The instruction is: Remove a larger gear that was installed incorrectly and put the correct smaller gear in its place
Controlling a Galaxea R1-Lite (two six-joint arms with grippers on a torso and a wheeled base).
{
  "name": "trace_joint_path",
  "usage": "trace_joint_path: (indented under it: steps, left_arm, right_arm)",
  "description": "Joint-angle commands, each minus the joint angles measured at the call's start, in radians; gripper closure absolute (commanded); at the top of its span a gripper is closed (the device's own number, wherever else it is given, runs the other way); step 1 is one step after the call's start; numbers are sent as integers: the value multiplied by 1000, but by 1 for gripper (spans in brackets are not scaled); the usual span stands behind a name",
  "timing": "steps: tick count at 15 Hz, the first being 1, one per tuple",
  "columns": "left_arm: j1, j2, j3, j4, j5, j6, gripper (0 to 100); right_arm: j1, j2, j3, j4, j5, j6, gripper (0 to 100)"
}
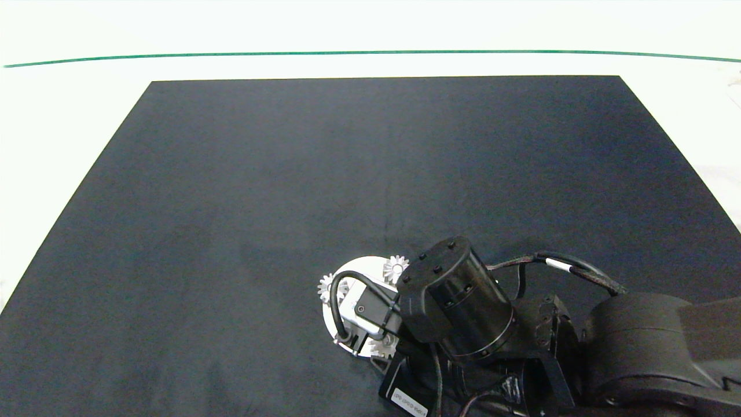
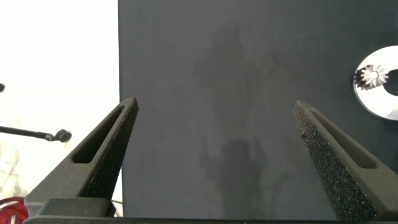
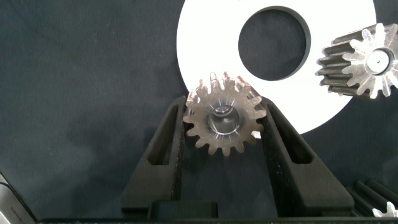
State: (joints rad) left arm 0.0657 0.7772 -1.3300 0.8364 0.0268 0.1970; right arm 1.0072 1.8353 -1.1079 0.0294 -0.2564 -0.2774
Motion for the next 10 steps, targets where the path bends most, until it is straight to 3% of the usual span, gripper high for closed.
trace_joint_path:
  steps: [1, 4, 7, 10]
  left_arm:
    - [0, 0, 0, 4, 1, 1, 0]
    - [0, 0, 0, 6, 1, 1, 0]
    - [0, 0, 0, 4, 1, 1, 0]
    - [0, 0, 0, 4, 1, 1, 0]
  right_arm:
    - [1, -1, 0, 0, -1, 0, 72]
    - [2, -2, -1, 1, -1, 18, 72]
    - [2, -1, -1, 7, -3, 18, 72]
    - [2, -5, -10, 53, -3, 17, 72]
